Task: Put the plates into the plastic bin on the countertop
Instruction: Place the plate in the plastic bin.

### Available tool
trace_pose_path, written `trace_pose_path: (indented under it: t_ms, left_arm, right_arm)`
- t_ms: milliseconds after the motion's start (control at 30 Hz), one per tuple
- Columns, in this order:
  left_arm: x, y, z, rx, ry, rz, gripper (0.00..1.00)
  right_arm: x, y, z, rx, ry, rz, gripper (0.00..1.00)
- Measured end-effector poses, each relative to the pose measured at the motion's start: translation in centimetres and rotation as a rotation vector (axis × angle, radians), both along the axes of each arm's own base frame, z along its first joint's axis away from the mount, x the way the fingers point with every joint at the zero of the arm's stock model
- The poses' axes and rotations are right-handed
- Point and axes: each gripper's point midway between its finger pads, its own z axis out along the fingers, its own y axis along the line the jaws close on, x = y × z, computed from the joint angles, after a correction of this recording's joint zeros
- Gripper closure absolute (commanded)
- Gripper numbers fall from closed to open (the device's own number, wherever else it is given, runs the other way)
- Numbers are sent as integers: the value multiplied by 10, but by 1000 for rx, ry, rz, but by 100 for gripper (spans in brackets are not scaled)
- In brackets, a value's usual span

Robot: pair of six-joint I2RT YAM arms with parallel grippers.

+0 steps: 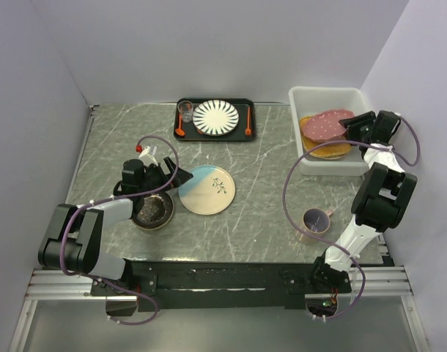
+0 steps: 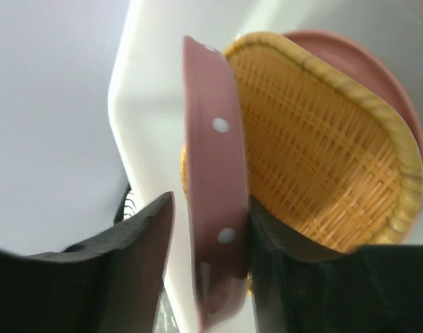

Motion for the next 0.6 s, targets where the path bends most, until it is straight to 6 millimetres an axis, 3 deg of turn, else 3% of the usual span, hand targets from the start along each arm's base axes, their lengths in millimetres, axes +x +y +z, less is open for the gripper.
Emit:
trace_pose_path:
  t_ms: [133, 267, 400, 600]
  left_arm:
    - [0, 0, 0, 0, 0, 0, 1]
    - [0, 0, 0, 0, 0, 0, 1]
    - [0, 0, 0, 0, -1, 0, 1]
    - [0, 0, 2, 0, -4, 0, 1]
  right_arm:
    - [3, -4, 6, -23, 12, 1, 26]
    - [3, -6, 0, -50, 66, -2, 19]
    - [3, -11, -17, -89, 143, -13, 12]
    - [-9, -7, -58, -136, 294, -13, 5]
